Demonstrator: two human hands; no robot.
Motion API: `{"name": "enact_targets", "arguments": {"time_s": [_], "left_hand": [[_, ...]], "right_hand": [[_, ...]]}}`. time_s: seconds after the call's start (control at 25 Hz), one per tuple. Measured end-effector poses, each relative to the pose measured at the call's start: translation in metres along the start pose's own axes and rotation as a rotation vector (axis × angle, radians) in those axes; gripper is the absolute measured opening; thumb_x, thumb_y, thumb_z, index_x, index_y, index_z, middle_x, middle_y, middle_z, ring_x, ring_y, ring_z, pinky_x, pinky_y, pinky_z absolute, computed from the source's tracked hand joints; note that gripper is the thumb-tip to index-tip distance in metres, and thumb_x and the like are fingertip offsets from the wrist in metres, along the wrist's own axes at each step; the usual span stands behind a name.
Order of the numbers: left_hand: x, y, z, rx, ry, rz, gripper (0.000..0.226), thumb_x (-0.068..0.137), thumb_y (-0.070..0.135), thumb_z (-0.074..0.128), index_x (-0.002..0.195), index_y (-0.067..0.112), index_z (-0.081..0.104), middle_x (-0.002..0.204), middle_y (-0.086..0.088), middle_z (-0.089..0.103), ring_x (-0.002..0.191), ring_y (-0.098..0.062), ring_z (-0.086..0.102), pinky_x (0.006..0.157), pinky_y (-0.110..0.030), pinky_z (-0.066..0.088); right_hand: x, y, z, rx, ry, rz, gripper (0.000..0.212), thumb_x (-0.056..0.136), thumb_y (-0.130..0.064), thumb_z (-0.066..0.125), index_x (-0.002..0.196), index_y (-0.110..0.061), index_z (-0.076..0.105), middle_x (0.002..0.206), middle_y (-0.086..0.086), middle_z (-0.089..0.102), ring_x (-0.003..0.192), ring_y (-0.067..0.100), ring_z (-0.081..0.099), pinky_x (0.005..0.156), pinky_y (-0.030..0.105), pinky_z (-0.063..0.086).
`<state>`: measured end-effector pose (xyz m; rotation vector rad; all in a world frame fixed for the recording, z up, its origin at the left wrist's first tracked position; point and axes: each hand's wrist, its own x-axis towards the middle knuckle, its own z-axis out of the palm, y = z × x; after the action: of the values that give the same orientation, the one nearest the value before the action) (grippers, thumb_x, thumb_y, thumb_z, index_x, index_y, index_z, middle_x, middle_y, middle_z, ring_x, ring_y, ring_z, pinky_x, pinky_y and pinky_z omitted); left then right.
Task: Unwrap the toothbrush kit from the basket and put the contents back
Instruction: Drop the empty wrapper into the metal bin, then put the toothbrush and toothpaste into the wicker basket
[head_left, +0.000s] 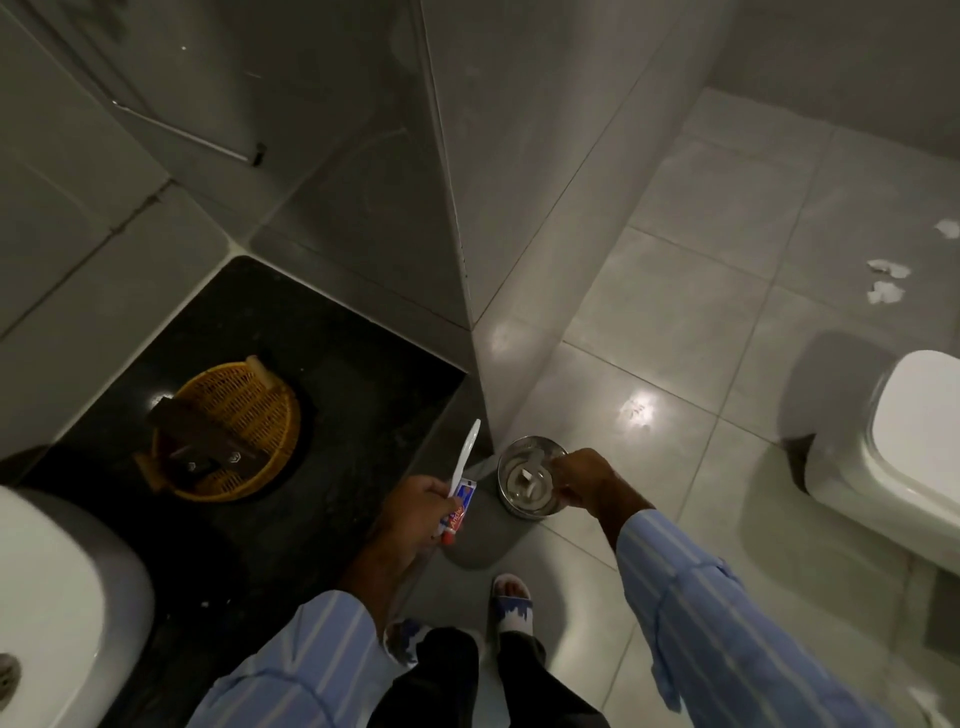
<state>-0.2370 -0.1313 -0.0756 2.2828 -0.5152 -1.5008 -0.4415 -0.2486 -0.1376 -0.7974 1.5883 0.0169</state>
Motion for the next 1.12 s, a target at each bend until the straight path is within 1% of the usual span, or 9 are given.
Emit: {"name": "enact_targets", "arguments": {"time_s": [0.2, 0.36, 0.44, 0.52, 0.64, 0.76, 0.92, 1.04, 1.12], "left_hand": [[0.004, 0.003, 0.0, 0.087, 0.002, 0.017, 0.022, 0.088, 0.012, 0.07, 0.109, 0.009, 0.063, 0.089, -0.003, 0.064, 0.069, -0.014, 0.065, 0.053, -0.027, 0.058], [0.002, 0.012, -0.005, 0.287, -0.019, 0.164, 0.024, 0.087, 0.013, 0.071, 0.11, 0.008, 0.067, 0.105, -0.012, 0.071, 0.069, -0.014, 0.066, 0.05, -0.023, 0.054], [-0.002, 0.022, -0.012, 0.429, -0.034, 0.311, 0.022, 0.087, 0.016, 0.071, 0.108, 0.008, 0.07, 0.107, -0.013, 0.073, 0.076, -0.015, 0.067, 0.063, -0.024, 0.054], [-0.01, 0.038, -0.024, 0.552, -0.026, 0.397, 0.023, 0.09, 0.022, 0.066, 0.11, 0.011, 0.07, 0.113, -0.01, 0.072, 0.09, -0.016, 0.064, 0.082, -0.024, 0.049], [-0.02, 0.059, -0.047, 0.621, -0.019, 0.466, 0.025, 0.094, 0.023, 0.061, 0.113, 0.011, 0.07, 0.119, -0.01, 0.07, 0.106, -0.023, 0.065, 0.101, -0.038, 0.049], [-0.032, 0.064, -0.075, 0.498, 0.049, 0.514, 0.018, 0.088, 0.015, 0.068, 0.106, 0.015, 0.07, 0.111, -0.006, 0.072, 0.103, -0.021, 0.068, 0.093, -0.04, 0.055], [-0.04, 0.053, -0.116, 0.144, 0.223, 0.52, 0.035, 0.077, 0.009, 0.078, 0.104, 0.021, 0.06, 0.104, 0.006, 0.066, 0.089, -0.009, 0.066, 0.069, -0.024, 0.061], [-0.039, 0.043, -0.143, 0.031, 0.291, 0.526, 0.049, 0.075, 0.009, 0.08, 0.115, 0.025, 0.057, 0.106, 0.009, 0.062, 0.098, -0.012, 0.063, 0.076, -0.027, 0.059], [-0.037, 0.036, -0.161, 0.014, 0.324, 0.548, 0.046, 0.075, 0.011, 0.081, 0.111, 0.028, 0.057, 0.098, 0.016, 0.062, 0.092, -0.009, 0.065, 0.071, -0.02, 0.056]], "right_hand": [[-0.008, -0.023, -0.008, -0.096, 0.04, -0.101, 0.037, 0.09, -0.017, 0.06, 0.122, 0.003, 0.063, 0.12, 0.023, 0.068, 0.093, 0.031, 0.066, 0.094, 0.046, 0.056], [-0.041, -0.059, 0.004, -0.458, 0.086, -0.593, 0.031, 0.093, -0.031, 0.062, 0.118, -0.013, 0.066, 0.121, 0.007, 0.066, 0.109, 0.021, 0.062, 0.087, 0.023, 0.048], [-0.061, -0.079, 0.014, -0.654, -0.082, -0.754, 0.032, 0.092, -0.032, 0.064, 0.118, -0.015, 0.066, 0.121, 0.007, 0.066, 0.111, 0.02, 0.061, 0.085, 0.02, 0.043], [-0.079, -0.096, 0.027, -0.916, -0.241, -0.828, 0.032, 0.092, -0.032, 0.063, 0.118, -0.013, 0.067, 0.122, 0.009, 0.066, 0.113, 0.023, 0.06, 0.094, 0.027, 0.045], [-0.098, -0.112, 0.051, -1.207, -0.299, -0.938, 0.029, 0.095, -0.03, 0.058, 0.114, -0.012, 0.069, 0.115, 0.009, 0.07, 0.106, 0.023, 0.064, 0.101, 0.036, 0.048], [-0.109, -0.127, 0.069, -1.161, -0.237, -0.994, 0.027, 0.093, -0.033, 0.059, 0.112, -0.017, 0.071, 0.111, 0.004, 0.071, 0.101, 0.018, 0.065, 0.095, 0.031, 0.049], [-0.118, -0.147, 0.092, -0.963, -0.308, -0.993, 0.028, 0.089, -0.021, 0.064, 0.117, -0.022, 0.066, 0.115, 0.0, 0.067, 0.097, 0.011, 0.062, 0.087, 0.024, 0.05], [-0.13, -0.162, 0.118, -0.809, -0.407, -0.936, 0.026, 0.088, -0.016, 0.068, 0.113, -0.02, 0.065, 0.11, 0.004, 0.069, 0.093, 0.015, 0.071, 0.079, 0.024, 0.059], [-0.135, -0.172, 0.136, -0.76, -0.465, -0.928, 0.02, 0.088, -0.018, 0.069, 0.108, -0.016, 0.066, 0.106, 0.007, 0.07, 0.092, 0.018, 0.073, 0.078, 0.026, 0.06]]}}
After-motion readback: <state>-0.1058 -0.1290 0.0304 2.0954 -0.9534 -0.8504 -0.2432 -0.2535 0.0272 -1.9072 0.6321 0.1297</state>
